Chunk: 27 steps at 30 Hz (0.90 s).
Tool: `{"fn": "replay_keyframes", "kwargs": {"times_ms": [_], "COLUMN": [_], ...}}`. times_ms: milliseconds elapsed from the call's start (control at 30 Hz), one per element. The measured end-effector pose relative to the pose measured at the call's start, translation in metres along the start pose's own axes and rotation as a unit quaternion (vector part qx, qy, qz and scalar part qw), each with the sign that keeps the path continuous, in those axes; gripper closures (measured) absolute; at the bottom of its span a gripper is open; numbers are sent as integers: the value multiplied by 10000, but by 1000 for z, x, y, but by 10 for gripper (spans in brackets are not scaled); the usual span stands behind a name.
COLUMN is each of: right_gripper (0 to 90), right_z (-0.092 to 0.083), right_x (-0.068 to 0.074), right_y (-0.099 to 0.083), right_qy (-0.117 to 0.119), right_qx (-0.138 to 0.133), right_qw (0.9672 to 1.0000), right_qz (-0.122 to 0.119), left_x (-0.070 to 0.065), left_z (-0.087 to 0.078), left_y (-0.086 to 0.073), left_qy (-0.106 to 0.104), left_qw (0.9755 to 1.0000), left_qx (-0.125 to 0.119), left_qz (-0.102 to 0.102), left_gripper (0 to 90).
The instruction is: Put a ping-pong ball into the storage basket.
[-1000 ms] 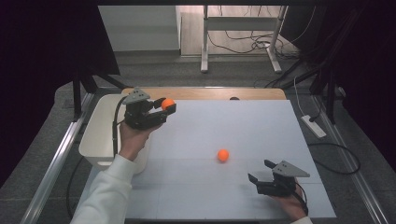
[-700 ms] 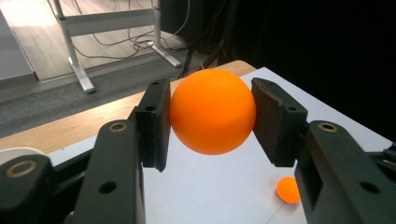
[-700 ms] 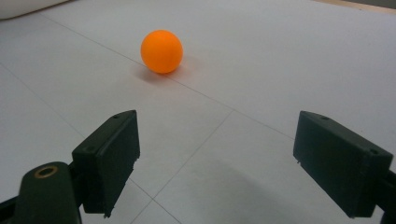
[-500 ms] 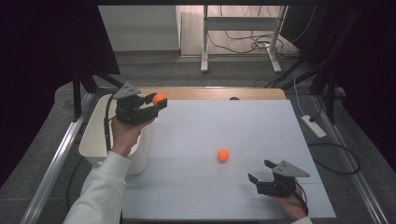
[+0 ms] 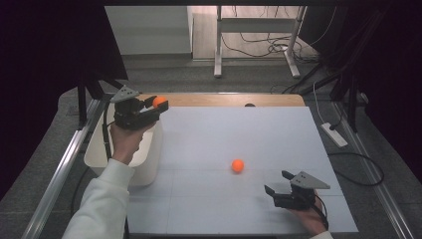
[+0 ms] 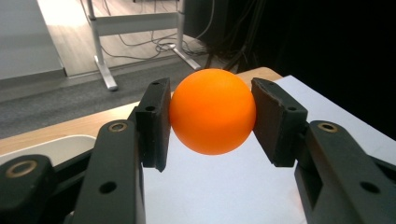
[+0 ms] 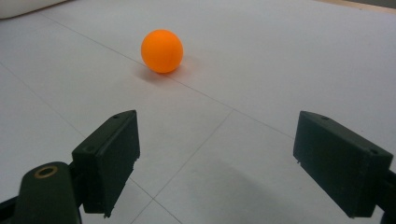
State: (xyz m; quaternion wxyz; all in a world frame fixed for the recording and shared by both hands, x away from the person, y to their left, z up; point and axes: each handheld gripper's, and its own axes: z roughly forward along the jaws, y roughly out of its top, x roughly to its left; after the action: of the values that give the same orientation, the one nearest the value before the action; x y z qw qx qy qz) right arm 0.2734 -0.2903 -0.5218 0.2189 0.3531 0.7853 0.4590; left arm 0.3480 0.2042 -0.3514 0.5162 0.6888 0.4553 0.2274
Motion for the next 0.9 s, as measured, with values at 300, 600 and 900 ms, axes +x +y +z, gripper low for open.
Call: {"fn": "replay_keyframes", "kwargs": {"times_ms": [300, 600, 900], "right_gripper": [148, 148, 148], "right_z": [0, 0, 0], "right_x": [0, 0, 0], "right_y": [0, 0, 0], "right_qy": [-5, 3, -1], "right_qx": [-6, -6, -20], "right_qw": [10000, 10000, 10000], "right_qz": [-1, 1, 0], "left_x": [10, 20, 33], "left_z": [-1, -4, -6], "left_y": [1, 2, -1], "left_qy": [173, 352, 581], "left_qw": [9998, 9993, 9982], "left_qx": [15, 101, 154], "left_qz": [10, 72, -19], "left_gripper": [508, 508, 508]}}
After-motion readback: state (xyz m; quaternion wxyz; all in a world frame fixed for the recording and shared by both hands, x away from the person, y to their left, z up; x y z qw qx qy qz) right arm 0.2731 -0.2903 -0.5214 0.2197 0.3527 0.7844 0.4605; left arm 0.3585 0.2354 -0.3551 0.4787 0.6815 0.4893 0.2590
